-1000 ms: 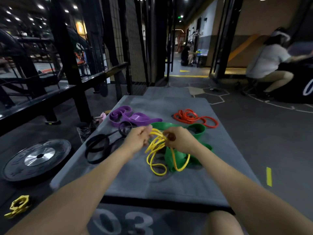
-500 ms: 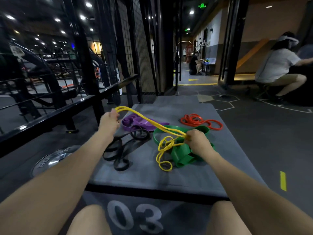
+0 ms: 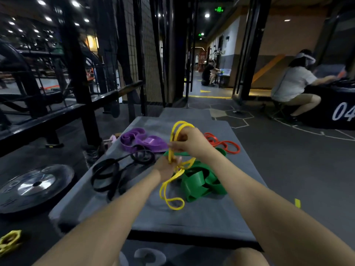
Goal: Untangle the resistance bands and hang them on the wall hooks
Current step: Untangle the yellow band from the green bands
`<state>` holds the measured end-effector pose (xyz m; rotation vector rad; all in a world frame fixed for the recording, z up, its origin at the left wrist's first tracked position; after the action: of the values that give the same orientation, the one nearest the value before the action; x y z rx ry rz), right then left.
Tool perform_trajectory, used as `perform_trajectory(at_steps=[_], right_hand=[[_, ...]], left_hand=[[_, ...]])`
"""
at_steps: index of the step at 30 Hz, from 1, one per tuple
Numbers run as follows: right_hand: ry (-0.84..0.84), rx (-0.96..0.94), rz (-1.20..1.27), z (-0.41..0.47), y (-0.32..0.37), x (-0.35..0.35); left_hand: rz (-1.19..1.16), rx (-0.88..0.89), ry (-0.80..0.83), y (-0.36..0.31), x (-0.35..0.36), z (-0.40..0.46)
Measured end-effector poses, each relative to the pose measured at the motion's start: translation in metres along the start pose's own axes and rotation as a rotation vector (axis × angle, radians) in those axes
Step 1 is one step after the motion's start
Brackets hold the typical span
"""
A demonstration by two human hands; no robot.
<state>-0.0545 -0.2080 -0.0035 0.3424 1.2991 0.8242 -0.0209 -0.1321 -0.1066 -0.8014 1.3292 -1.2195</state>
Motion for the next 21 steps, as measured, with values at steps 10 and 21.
perform_trajectory(at_steps=[10,21], right_hand=[[0.09,0.144,-0.126,0.01,-0.102,0.079],[-0.019,0.142,-0.893,0.01,-0.126,0.107]], left_hand=[[-0.3,-0.222,-0.468,0.088,-0.117,0.004],[-0.365,-0.412,-0.353,0.132,-0.094,-0.006]])
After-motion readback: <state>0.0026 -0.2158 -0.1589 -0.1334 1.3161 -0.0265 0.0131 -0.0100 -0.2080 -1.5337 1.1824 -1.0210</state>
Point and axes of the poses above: each hand's wrist, its own z-axis towards the middle knuckle, its own x-axis out of the palm, y = z × x, the point moved 10 cm from there along z, towards the middle knuckle, and after that the axes turned 14 degrees about -z, right-handed, at the moved point
